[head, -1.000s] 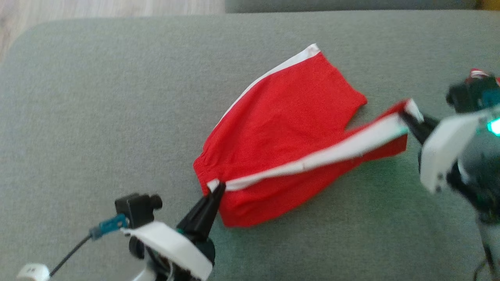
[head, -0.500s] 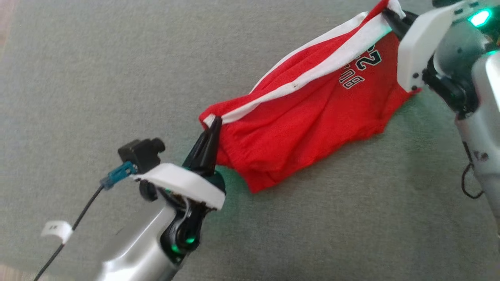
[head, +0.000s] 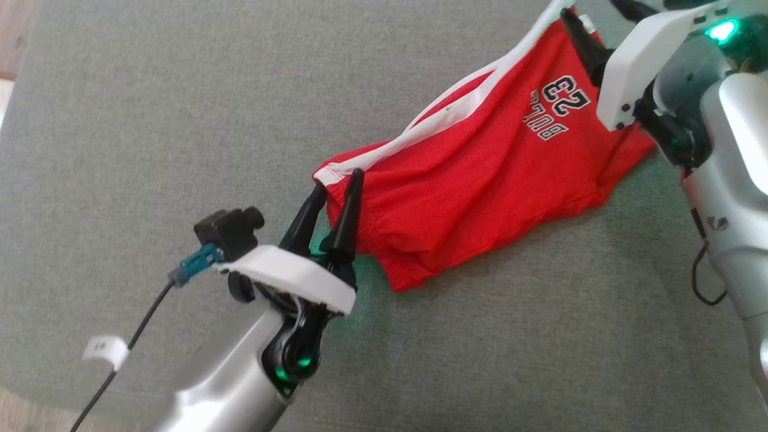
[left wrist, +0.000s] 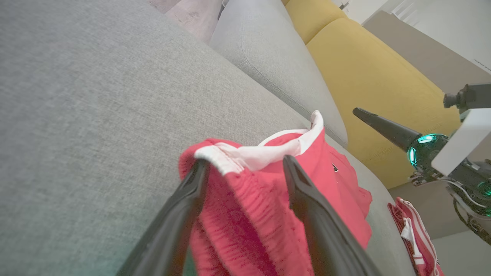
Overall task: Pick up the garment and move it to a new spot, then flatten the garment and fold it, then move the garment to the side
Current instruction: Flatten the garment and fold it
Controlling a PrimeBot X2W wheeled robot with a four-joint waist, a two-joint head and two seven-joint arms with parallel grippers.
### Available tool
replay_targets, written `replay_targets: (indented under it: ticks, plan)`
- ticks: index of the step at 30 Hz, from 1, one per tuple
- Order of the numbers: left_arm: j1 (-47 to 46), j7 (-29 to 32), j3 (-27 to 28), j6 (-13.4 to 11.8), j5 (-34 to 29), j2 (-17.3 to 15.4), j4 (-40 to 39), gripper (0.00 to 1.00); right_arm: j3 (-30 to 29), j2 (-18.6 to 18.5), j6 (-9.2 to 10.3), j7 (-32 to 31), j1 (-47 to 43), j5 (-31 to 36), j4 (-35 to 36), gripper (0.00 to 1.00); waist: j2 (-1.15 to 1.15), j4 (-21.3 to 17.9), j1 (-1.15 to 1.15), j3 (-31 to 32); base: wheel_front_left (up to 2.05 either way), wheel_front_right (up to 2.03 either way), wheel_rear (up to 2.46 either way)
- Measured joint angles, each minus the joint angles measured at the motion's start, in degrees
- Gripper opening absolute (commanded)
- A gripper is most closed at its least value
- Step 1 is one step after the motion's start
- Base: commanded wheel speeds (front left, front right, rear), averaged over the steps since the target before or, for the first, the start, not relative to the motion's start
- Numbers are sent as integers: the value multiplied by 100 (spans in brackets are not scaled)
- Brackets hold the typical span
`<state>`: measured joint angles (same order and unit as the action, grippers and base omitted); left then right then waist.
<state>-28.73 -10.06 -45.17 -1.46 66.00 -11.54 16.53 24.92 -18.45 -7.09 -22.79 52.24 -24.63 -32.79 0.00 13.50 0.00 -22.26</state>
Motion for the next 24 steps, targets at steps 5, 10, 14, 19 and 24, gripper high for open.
replay_targets:
  ticks: [5, 10, 14, 19, 24]
  plan:
    - [364, -232, 44, 45, -94, -166, -54, 100, 111, -56, 0, 69, -55, -434, -130, 100, 0, -95, -1, 239, 0, 0, 0]
    - [742, -420, 491, -31, -571, -397, -136, 100, 119, -272, 0, 69, -399, -687, -234, 100, 0, -183, -2, 482, 0, 0, 0]
    - [770, -426, 1199, -88, -1685, -425, -318, 100, 29, -300, 0, 87, -674, -788, -369, 100, 0, -197, -2, 552, 0, 0, 0]
    - [771, -441, 1741, 15, -2970, -258, -327, 100, -365, -146, 0, 219, -696, -829, -693, 100, 0, -159, -1, 433, 0, 0, 0]
    - [766, -441, 2137, 235, -3574, 27, -176, 100, -668, 261, 0, 249, -537, -777, -1219, 100, 0, -141, 0, 226, 0, 0, 0]
